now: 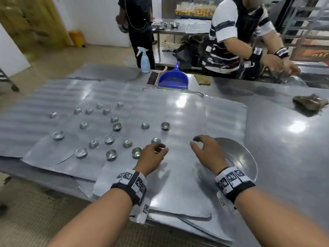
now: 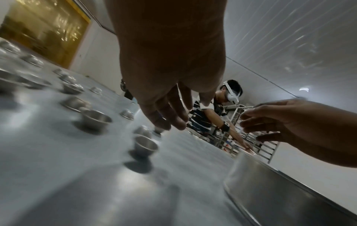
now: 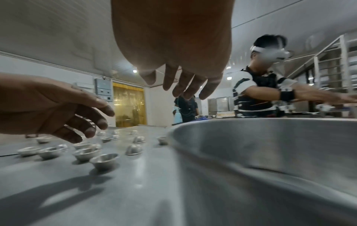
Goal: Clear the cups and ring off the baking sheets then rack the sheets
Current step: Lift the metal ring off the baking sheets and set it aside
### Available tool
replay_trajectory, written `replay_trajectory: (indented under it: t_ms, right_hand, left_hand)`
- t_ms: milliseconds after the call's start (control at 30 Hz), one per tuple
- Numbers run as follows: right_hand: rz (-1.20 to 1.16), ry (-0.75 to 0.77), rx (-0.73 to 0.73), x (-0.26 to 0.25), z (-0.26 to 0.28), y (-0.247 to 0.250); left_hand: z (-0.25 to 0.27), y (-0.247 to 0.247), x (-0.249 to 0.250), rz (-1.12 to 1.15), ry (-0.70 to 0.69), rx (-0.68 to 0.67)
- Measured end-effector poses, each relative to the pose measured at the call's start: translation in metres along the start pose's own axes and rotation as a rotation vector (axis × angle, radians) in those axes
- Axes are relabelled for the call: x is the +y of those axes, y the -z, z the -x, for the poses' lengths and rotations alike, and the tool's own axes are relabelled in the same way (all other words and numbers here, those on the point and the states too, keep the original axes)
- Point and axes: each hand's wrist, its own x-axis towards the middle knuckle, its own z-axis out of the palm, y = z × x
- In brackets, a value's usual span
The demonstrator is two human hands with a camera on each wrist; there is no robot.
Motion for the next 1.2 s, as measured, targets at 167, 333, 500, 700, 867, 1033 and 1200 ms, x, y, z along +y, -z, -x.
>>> replay_trajectory:
  t_ms: [167,333,500,700,867,1033,1200]
  right_hand:
    - [-0.092,0.07,-0.098,-0.101,-0.017,-0.09]
    - [-0.127,0.107,-0.234,-0.193,-0.03,-0.173]
    - [-0.079,0.171,-0.346,-0.259,-0.04,-0.24]
    - [-0.069,0.225,-0.473,-0.317,-0.051,-0.296]
    - [-0.031,0.195,-0.534,-0.347,-0.074,-0.331]
    - [0.031,0.113,-0.589,-0.364,-0.108,-0.366]
    - [0.171,0.119,-0.662,-0.365,-0.13,-0.387]
  left_hand:
    - [0.012,0.119,-0.049,0.003,0.062,0.119]
    - [0.024,0.227,-0.109,-0.055,0.189,0.271]
    - [0.038,0.313,-0.161,-0.169,0.333,0.399]
    - [0.047,0.385,-0.204,-0.195,0.498,0.519]
    - [0.039,0.421,-0.213,-0.248,0.51,0.542]
    - [0.019,0.448,-0.211,-0.32,0.522,0.542]
    - [-0.011,0.467,-0.216,-0.384,0.589,0.469]
